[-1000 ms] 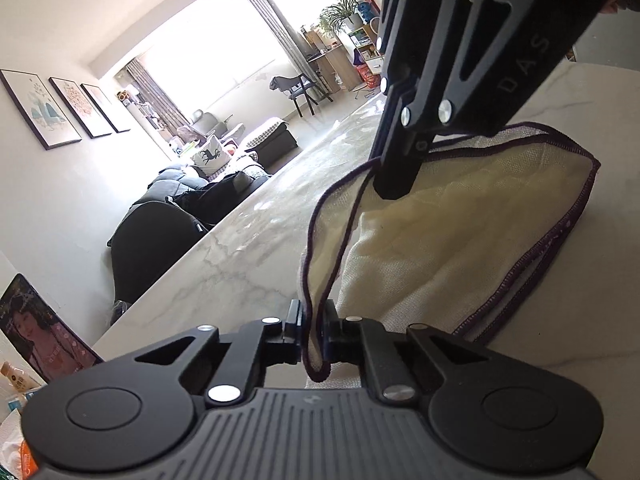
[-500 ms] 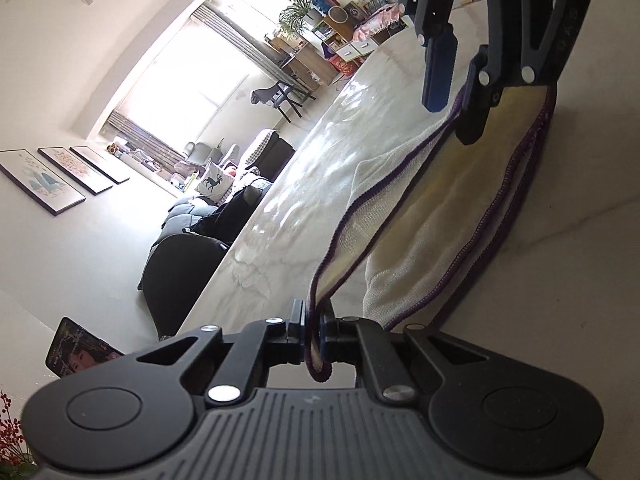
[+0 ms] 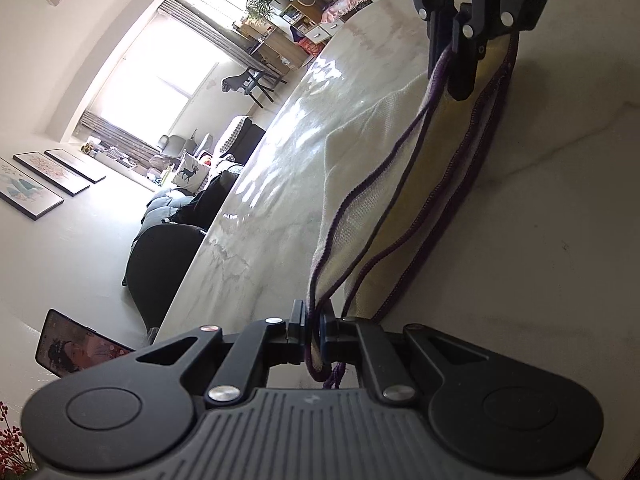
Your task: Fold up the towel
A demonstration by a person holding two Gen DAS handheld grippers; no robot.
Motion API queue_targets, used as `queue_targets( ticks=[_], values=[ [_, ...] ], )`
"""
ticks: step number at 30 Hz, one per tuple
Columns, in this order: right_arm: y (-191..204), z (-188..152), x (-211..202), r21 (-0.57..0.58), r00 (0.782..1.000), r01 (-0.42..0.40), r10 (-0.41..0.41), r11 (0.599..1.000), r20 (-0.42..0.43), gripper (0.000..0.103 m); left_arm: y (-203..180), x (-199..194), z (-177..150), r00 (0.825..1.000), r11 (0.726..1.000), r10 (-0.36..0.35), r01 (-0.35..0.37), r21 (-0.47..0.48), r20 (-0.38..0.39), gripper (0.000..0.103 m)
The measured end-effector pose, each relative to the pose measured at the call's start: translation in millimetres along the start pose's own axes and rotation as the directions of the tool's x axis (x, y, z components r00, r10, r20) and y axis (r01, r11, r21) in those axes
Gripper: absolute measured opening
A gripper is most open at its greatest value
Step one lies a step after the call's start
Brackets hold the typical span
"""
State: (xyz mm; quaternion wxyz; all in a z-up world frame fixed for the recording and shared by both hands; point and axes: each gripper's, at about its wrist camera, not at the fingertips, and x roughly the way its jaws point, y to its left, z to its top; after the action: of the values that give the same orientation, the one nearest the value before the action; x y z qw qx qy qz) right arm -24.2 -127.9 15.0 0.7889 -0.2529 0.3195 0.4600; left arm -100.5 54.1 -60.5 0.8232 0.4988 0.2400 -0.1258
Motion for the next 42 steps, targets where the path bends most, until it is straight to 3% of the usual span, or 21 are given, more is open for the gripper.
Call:
queue_targets(
  ticks=[8, 12, 20, 32, 34, 35, 37, 39, 42],
  values=[
    [-4, 7, -2, 0.063, 0.996, -0.085, 0.084, 0.994, 0.021, 0.021, -2, 15, -4, 1.000, 0.998, 0.001, 0.000, 0.065, -0.011, 0.006],
    [1, 15, 4, 0.047, 0.996, -0.089, 0.088, 0.995, 0.022, 0.037, -4, 19, -6, 1.000, 0.996, 0.013, -0.012, 0.092, -0.013, 0.007],
    [13, 31, 18, 0.009, 0.996, -0.092, 0.091, 0.996, 0.023, 0.038, -12, 16, -10, 0.999, 0.991, 0.034, -0.033, 0.131, -0.004, 0.008],
    [27, 51, 52, -0.032, 0.994, -0.109, 0.109, 0.994, 0.008, 0.018, -9, 22, -9, 0.998, 0.982, 0.058, -0.052, 0.181, -0.027, 0.013],
    [25, 51, 70, -0.018, 0.993, -0.118, 0.118, 0.993, -0.016, 0.007, -8, 20, -11, 0.996, 0.979, 0.079, -0.072, 0.190, -0.031, 0.029],
    [23, 51, 77, -0.007, 0.993, -0.117, 0.117, 0.993, -0.034, 0.006, -6, 19, -13, 0.995, 0.977, 0.095, -0.087, 0.195, -0.029, 0.033],
    [18, 49, 87, 0.018, 0.990, -0.130, 0.131, 0.991, -0.054, 0.004, 3, 15, -15, 0.998, 0.984, 0.060, -0.055, 0.169, -0.028, 0.038],
    [15, 47, 88, 0.037, 0.988, -0.146, 0.147, 0.989, -0.045, 0.004, 21, 11, -17, 1.000, 0.997, -0.023, 0.025, 0.076, -0.021, 0.038],
    [16, 45, 87, 0.027, 0.988, -0.148, 0.149, 0.989, -0.041, 0.004, 51, 6, -20, 0.991, 0.988, -0.135, 0.136, -0.079, 0.016, 0.039]
  ],
)
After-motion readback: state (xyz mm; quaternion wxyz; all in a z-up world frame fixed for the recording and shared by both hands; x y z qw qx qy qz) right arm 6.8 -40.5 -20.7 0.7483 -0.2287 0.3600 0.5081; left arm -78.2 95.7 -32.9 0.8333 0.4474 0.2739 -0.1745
